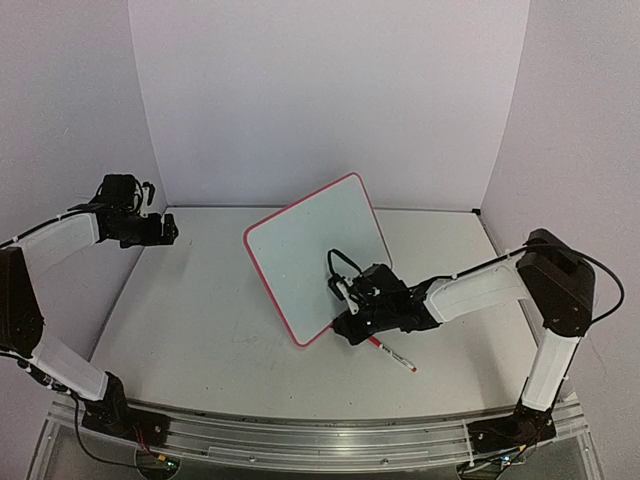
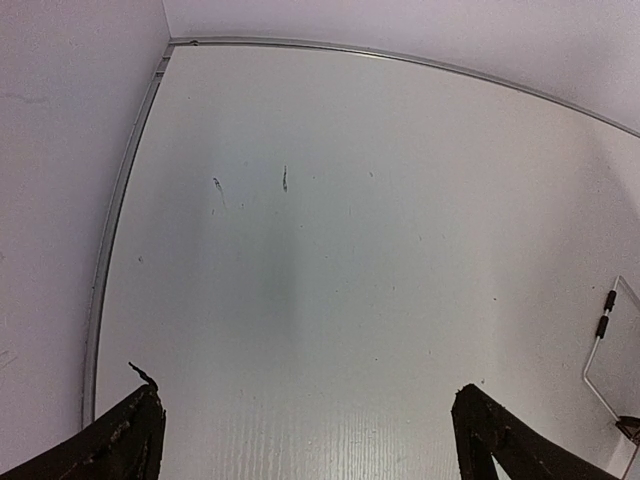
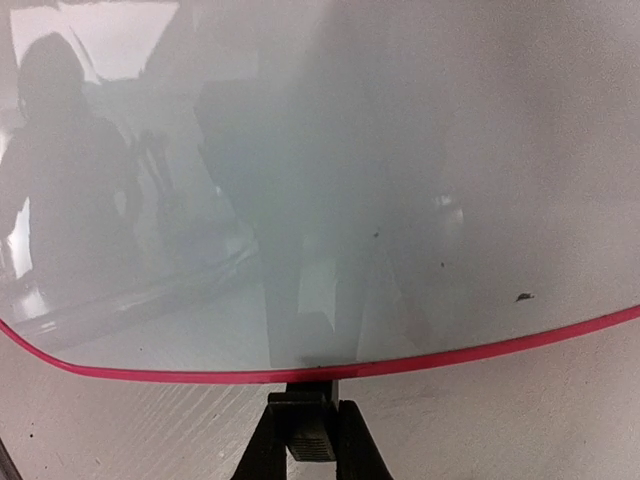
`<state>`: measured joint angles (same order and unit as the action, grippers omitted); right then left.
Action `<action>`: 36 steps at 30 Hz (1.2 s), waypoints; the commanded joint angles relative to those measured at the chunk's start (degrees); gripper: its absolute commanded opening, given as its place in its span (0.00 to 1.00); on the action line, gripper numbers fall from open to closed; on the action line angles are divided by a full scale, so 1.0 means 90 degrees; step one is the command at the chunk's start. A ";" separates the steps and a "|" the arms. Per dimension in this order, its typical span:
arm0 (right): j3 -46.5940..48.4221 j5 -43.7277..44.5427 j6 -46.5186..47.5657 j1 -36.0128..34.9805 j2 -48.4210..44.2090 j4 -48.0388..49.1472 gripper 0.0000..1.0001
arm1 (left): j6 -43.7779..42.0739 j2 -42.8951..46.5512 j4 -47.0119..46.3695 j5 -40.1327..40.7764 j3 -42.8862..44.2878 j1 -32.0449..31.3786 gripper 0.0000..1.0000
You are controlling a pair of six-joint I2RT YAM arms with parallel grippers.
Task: Write a sentence on the whiteboard
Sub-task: Move the whiteboard marker to the center of the board.
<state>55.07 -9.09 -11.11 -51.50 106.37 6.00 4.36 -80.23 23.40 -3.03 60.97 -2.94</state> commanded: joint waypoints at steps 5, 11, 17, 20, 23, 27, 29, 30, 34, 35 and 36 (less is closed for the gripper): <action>0.0760 0.1672 -0.1323 -0.0498 0.0373 -0.0250 0.00 | 0.0049 0.0196 -0.0159 -0.0159 0.0052 0.0025 0.99; 0.1822 0.2381 -0.2230 -0.0640 0.1169 -0.0996 0.00 | 0.0110 0.0253 -0.0165 -0.0179 0.0052 0.0024 0.99; 0.3058 0.2840 -0.2830 -0.0748 0.1969 -0.1674 0.00 | 0.0147 0.0336 -0.0149 -0.0192 0.0031 0.0024 0.99; 0.3479 0.3094 -0.3032 -0.0756 0.2239 -0.1843 0.00 | 0.0162 0.0361 -0.0144 -0.0202 0.0025 0.0024 0.99; 0.3804 0.3383 -0.3177 -0.0753 0.2472 -0.1952 0.00 | 0.0164 0.0385 -0.0140 -0.0191 0.0022 0.0024 0.99; 0.4353 0.3503 -0.3218 -0.0758 0.2809 -0.2081 0.00 | 0.0186 0.0388 -0.0140 -0.0190 0.0013 0.0024 0.99; 0.4528 0.3490 -0.3206 -0.0757 0.2938 -0.2127 0.00 | 0.0196 0.0380 -0.0144 -0.0194 0.0014 0.0024 0.99; 0.4579 0.3474 -0.3194 -0.0757 0.2961 -0.2135 0.02 | 0.0197 0.0375 -0.0142 -0.0198 0.0018 0.0026 0.99; 0.4494 0.3369 -0.3062 -0.0757 0.2823 -0.2132 0.20 | 0.0217 0.0392 -0.0131 -0.0203 0.0025 0.0024 0.99; 0.4426 0.3346 -0.3000 -0.0762 0.2732 -0.2112 0.25 | 0.0226 0.0409 -0.0139 -0.0195 0.0024 0.0024 0.99; 0.4342 0.3321 -0.2930 -0.0768 0.2641 -0.2089 0.30 | 0.0237 0.0424 -0.0145 -0.0185 0.0024 0.0024 0.99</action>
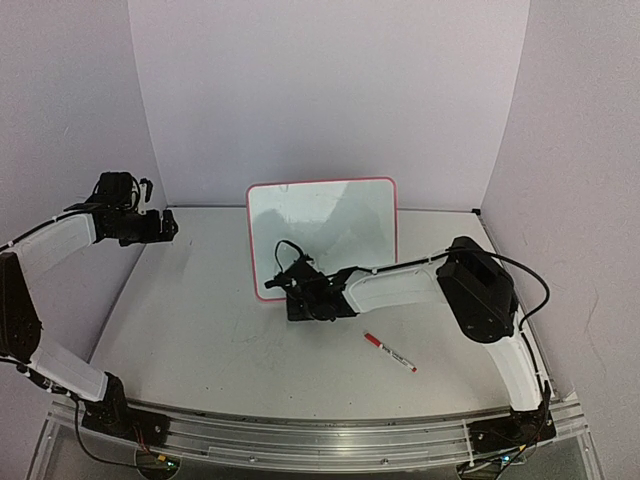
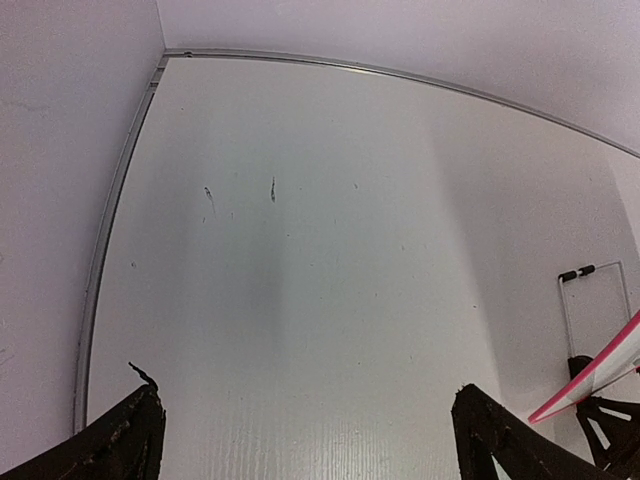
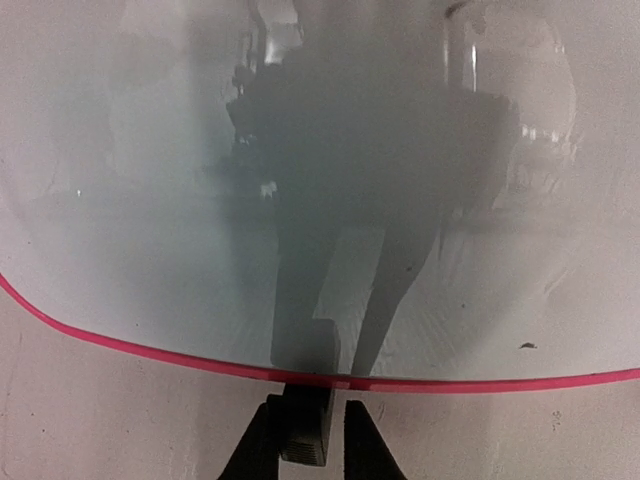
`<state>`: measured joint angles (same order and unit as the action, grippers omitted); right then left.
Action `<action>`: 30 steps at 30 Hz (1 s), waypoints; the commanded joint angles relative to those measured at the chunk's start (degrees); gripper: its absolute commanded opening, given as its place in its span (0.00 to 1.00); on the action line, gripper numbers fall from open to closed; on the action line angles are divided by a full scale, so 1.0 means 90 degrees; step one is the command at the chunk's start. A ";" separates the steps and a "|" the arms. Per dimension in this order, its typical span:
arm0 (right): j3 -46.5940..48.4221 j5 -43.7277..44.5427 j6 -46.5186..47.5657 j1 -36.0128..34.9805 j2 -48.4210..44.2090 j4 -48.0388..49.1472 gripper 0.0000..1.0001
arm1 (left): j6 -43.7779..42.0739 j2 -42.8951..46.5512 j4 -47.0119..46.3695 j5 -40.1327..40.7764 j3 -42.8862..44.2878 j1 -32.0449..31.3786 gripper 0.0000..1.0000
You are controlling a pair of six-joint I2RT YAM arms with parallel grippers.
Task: Write a sentence on the whiteboard
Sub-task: Move the whiteboard marker to the center of the board, then pick up the whiteboard marker from the center of the board.
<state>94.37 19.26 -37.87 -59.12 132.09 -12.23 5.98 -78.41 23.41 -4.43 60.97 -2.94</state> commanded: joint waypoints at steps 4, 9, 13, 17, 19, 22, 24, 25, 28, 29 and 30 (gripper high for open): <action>-0.0598 0.0011 0.0311 0.0008 -0.0710 0.0077 0.43 | 0.0109 0.0300 -0.0152 -0.0003 0.0033 0.0024 0.99; -0.1945 -0.0495 0.0547 -0.0007 -0.1879 0.0421 0.56 | 0.0068 0.0574 -0.0266 -0.0147 -0.0165 0.0024 0.99; -0.2790 -0.1128 0.1070 0.0001 -0.2845 0.0329 0.61 | 0.0140 0.0640 -0.0156 -0.0262 -0.0201 0.0020 0.99; -0.3288 -0.1761 0.1536 0.0083 -0.3695 -0.0459 0.62 | 0.0408 0.0635 -0.0181 -0.0598 -0.0119 0.0015 0.99; -0.3450 -0.1982 0.1678 0.0170 -0.4024 -0.1105 0.61 | 0.0622 0.0650 -0.0197 -0.0900 -0.0120 0.0007 0.97; -0.3883 -0.2340 0.1791 0.0392 -0.4475 -0.1692 0.59 | 0.0983 0.0693 -0.0247 -0.1159 -0.0276 -0.0133 0.96; -0.4223 -0.2646 0.1788 0.0611 -0.4748 -0.1942 0.58 | 0.1170 0.0696 -0.0220 -0.1127 -0.0357 -0.0369 0.96; -0.4355 -0.2764 0.1794 0.0710 -0.4845 -0.2046 0.57 | 0.1237 0.0687 -0.0197 -0.1069 -0.0380 -0.0535 0.96; -0.4598 -0.2972 0.1824 0.0847 -0.4913 -0.2361 0.55 | 0.1388 0.0628 -0.0085 -0.0830 -0.0375 -0.1054 0.95; -0.4643 -0.2979 0.1827 0.0852 -0.4886 -0.2424 0.54 | 0.1460 0.0618 -0.0080 -0.0784 -0.0379 -0.1147 0.95; -0.4676 -0.2958 0.1823 0.0855 -0.4855 -0.2460 0.54 | 0.1559 0.0614 -0.0101 -0.0776 -0.0399 -0.1234 0.95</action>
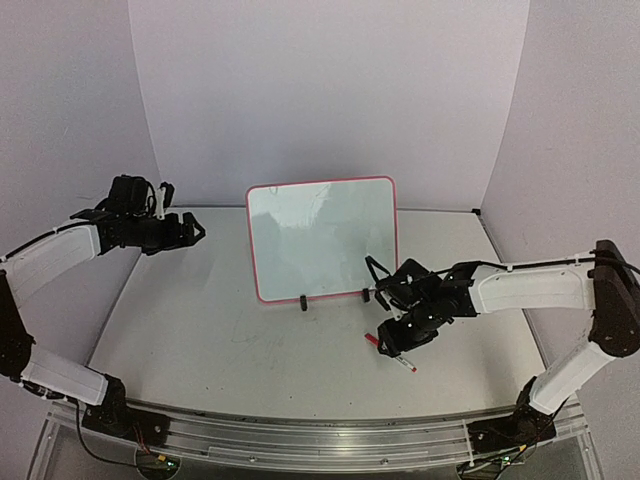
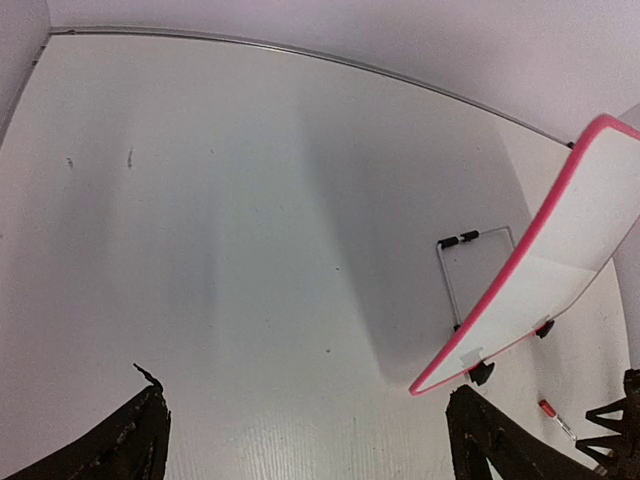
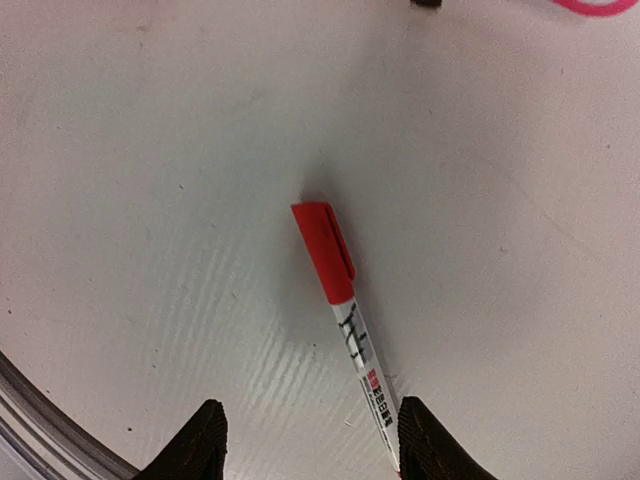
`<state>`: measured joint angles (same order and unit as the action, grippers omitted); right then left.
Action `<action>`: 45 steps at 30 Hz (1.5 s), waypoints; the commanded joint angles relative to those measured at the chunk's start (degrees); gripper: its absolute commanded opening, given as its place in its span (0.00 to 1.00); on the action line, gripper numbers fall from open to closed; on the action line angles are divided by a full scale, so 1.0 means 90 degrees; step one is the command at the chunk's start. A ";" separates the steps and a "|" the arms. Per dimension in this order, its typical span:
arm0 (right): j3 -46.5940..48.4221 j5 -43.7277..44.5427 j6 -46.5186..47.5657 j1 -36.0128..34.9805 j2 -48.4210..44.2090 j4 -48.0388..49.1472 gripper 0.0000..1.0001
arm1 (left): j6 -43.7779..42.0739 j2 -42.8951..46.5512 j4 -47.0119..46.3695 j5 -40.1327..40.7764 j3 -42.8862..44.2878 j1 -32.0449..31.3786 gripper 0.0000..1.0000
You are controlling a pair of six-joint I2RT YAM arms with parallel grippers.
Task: Write a sentence on the whiteboard
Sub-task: Pick up the whiteboard marker from the center of the board.
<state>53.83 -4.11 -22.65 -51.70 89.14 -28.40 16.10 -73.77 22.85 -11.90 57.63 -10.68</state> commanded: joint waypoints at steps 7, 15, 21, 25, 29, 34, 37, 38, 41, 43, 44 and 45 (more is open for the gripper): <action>-0.0171 -0.0149 0.0214 0.0205 0.0348 -0.0682 0.46 | 0.1012 0.0196 -0.0417 -0.0240 -0.0353 -0.0465 0.95; 0.0046 0.0055 0.0337 0.0348 0.0842 -0.0607 0.36 | 0.1092 0.0373 -0.0366 -0.0310 -0.0458 -0.0484 0.96; 0.0100 0.0019 0.0450 0.0367 0.0998 -0.0565 0.28 | 0.1092 0.0525 -0.0316 -0.0372 -0.0527 -0.0488 0.96; 0.0076 0.0027 0.0586 0.0367 0.1013 -0.0565 0.23 | 0.1064 0.0589 -0.0366 -0.0414 -0.0620 -0.0547 0.96; 0.0068 0.0035 0.0627 0.0369 0.1036 -0.0525 0.15 | 0.1203 0.0604 -0.0456 -0.0482 -0.0692 -0.0745 0.95; 0.0209 0.0054 0.0627 0.0304 0.0898 -0.0418 0.00 | 0.1410 0.0803 -0.0478 0.0136 -0.0635 -0.1503 0.94; 0.0423 -0.0054 0.0775 0.0101 0.0553 -0.0418 0.00 | 0.1683 0.0829 -0.0531 0.0312 -0.0464 -0.2029 0.94; 0.0531 -0.0154 0.0861 0.0044 0.0407 -0.0418 0.00 | 0.1787 0.0806 -0.0586 0.0318 -0.0421 -0.2223 0.94; 0.0872 -0.0566 0.1052 -0.0086 -0.0049 -0.0418 0.00 | 0.2084 0.0586 -0.0779 0.0093 -0.0260 -0.2665 0.94; 0.1135 -0.0768 0.1112 -0.0141 -0.0233 -0.0417 0.00 | 0.2236 0.0346 -0.0916 -0.0162 -0.0094 -0.2940 0.94; 0.1269 -0.0813 0.1130 -0.0163 -0.0293 -0.0422 0.00 | 0.2280 0.0224 -0.0982 -0.0302 0.0003 -0.3095 0.94; 0.1407 -0.0831 0.1137 -0.0182 -0.0334 -0.0439 0.00 | 0.2298 0.0081 -0.1041 -0.0434 0.0124 -0.3269 0.94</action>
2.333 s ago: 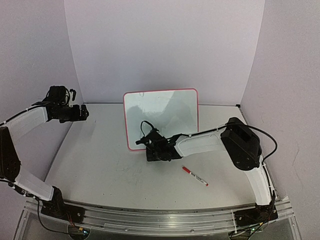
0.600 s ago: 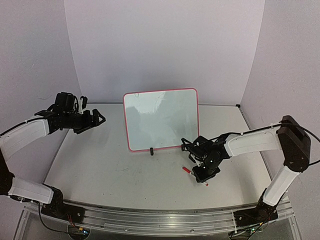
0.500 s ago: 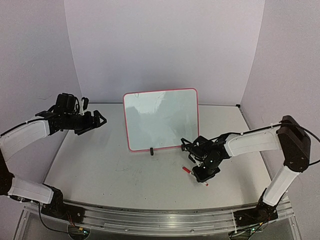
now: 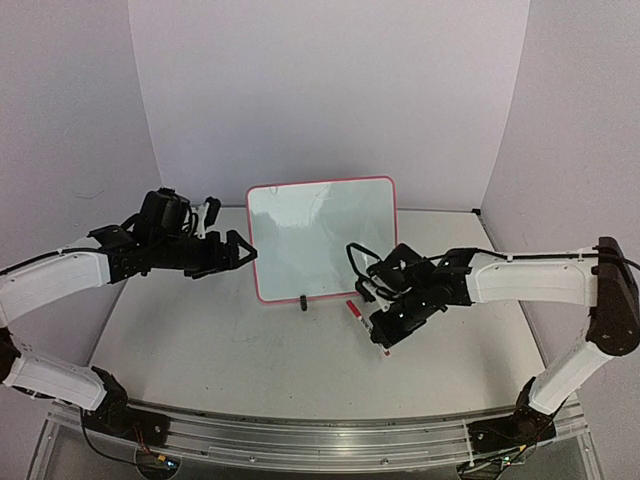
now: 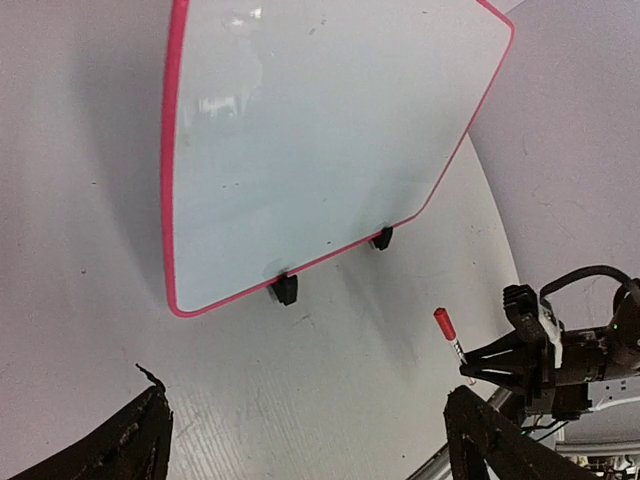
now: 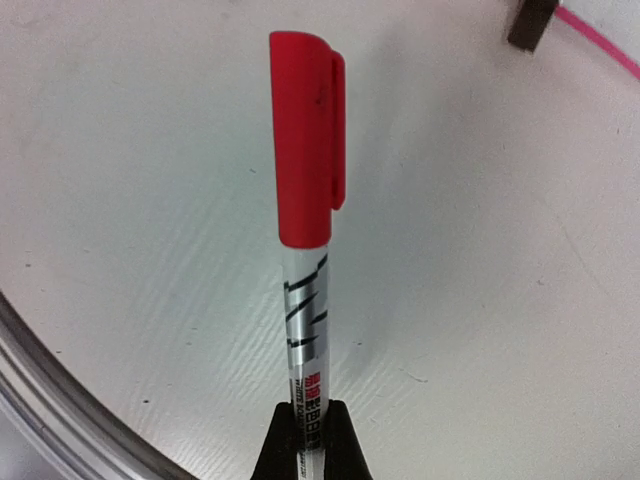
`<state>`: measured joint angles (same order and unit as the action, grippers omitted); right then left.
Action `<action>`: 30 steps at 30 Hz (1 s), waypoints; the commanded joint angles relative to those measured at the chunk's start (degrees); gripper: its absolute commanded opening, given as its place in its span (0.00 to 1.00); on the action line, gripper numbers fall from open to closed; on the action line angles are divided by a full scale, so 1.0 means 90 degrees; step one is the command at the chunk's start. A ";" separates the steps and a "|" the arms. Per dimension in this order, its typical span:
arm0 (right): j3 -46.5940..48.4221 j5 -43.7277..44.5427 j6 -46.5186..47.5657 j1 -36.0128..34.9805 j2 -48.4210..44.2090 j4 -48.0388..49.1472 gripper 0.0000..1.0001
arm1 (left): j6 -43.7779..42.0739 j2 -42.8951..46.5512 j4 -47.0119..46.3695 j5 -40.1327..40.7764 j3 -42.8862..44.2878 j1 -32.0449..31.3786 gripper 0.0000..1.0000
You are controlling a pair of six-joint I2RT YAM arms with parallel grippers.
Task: Write a sentence on the whiteboard
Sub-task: Pick up the whiteboard marker from the center of the board, then pass from the right arm to the left
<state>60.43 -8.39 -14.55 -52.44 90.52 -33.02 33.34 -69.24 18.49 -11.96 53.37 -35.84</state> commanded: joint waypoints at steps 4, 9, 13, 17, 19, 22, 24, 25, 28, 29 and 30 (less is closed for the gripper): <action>0.1188 -0.0389 0.0315 -0.0188 -0.0477 -0.0150 0.00 | 0.0382 -0.1102 -0.0968 -0.1167 0.1100 -0.1046 0.94; 0.1563 -0.0407 0.0416 -0.0342 -0.0445 -0.0233 0.00 | 0.0453 -0.1757 -0.1583 -0.1994 0.1451 -0.1339 0.95; 0.1767 -0.0479 0.0460 -0.0496 -0.0438 -0.0264 0.00 | 0.0756 -0.2007 -0.2149 -0.2334 0.1470 -0.1390 0.96; 0.1818 -0.0421 0.0486 -0.0540 -0.0474 -0.0274 0.00 | 0.1003 -0.2177 -0.2388 -0.2474 0.1446 -0.1399 0.86; 0.1816 -0.0419 0.0499 -0.0548 -0.0497 -0.0274 0.00 | 0.1087 -0.2222 -0.2361 -0.2399 0.1435 -0.1398 0.76; 0.1818 -0.0443 0.0529 -0.0563 -0.0497 -0.0280 0.00 | 0.1239 -0.2227 -0.2424 -0.2296 0.1406 -0.1398 0.60; 0.1790 -0.0406 0.0548 -0.0567 -0.0491 -0.0296 0.00 | 0.1273 -0.2204 -0.2422 -0.2269 0.1423 -0.1398 0.53; 0.1779 -0.0381 0.0563 -0.0563 -0.0489 -0.0301 0.00 | 0.1269 -0.2189 -0.2401 -0.2248 0.1430 -0.1398 0.50; 0.1772 -0.0308 0.0603 -0.0569 -0.0484 -0.0334 0.00 | 0.1275 -0.2183 -0.2376 -0.2234 0.1446 -0.1396 0.38; 0.1772 -0.0295 0.0612 -0.0569 -0.0476 -0.0338 0.00 | 0.1283 -0.2190 -0.2370 -0.2247 0.1454 -0.1398 0.35; 0.1775 -0.0290 0.0621 -0.0566 -0.0467 -0.0347 0.00 | 0.1294 -0.2199 -0.2367 -0.2260 0.1465 -0.1398 0.31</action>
<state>74.81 -11.92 -10.23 -57.21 86.65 -35.31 44.14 -89.34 -0.63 -31.83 63.79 -48.34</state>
